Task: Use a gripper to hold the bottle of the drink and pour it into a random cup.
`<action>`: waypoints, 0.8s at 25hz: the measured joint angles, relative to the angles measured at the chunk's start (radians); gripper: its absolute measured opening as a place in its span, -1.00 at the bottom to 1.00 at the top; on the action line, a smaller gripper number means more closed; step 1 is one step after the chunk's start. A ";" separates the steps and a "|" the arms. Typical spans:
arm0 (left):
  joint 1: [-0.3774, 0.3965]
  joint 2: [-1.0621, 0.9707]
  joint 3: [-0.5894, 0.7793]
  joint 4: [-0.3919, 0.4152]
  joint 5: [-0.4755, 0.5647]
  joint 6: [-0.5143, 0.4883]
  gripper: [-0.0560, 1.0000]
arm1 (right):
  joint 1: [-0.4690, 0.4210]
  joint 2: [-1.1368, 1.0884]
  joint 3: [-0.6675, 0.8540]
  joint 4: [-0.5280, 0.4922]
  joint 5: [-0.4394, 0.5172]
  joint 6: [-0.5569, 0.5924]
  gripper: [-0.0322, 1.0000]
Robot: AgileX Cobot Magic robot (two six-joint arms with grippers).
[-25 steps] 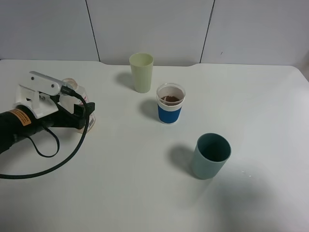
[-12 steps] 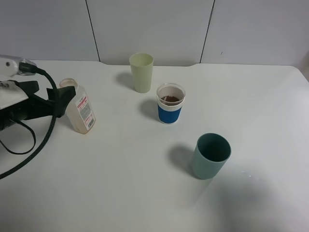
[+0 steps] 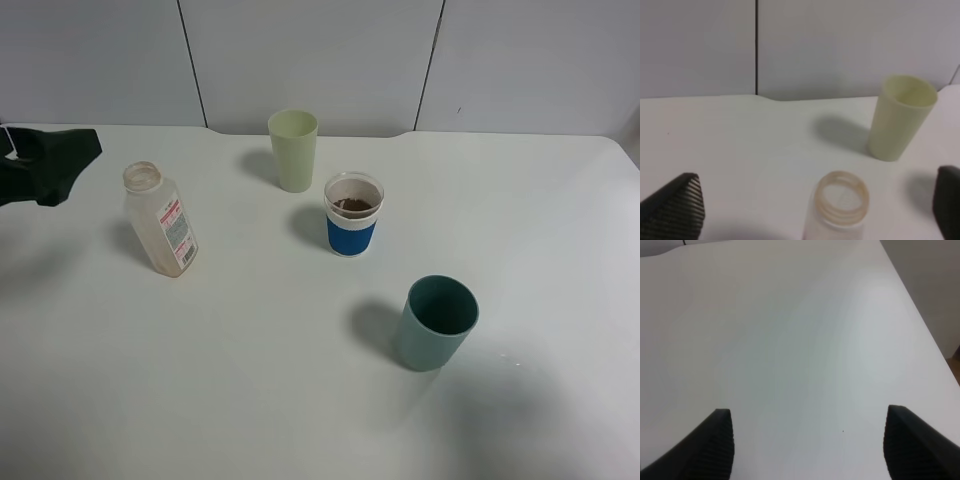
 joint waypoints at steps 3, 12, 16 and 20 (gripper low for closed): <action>0.000 -0.057 -0.089 0.021 0.167 0.000 0.83 | 0.000 0.000 0.000 0.000 0.000 0.000 0.29; 0.000 -0.166 -0.301 0.074 0.522 0.004 0.83 | 0.000 0.000 0.000 0.000 0.000 0.000 0.29; 0.000 -0.230 -0.348 0.096 0.614 0.007 0.83 | 0.000 0.000 0.000 0.000 0.000 0.000 0.29; 0.000 -0.313 -0.361 0.110 0.669 0.007 0.83 | 0.000 0.000 0.000 0.000 0.000 0.000 0.29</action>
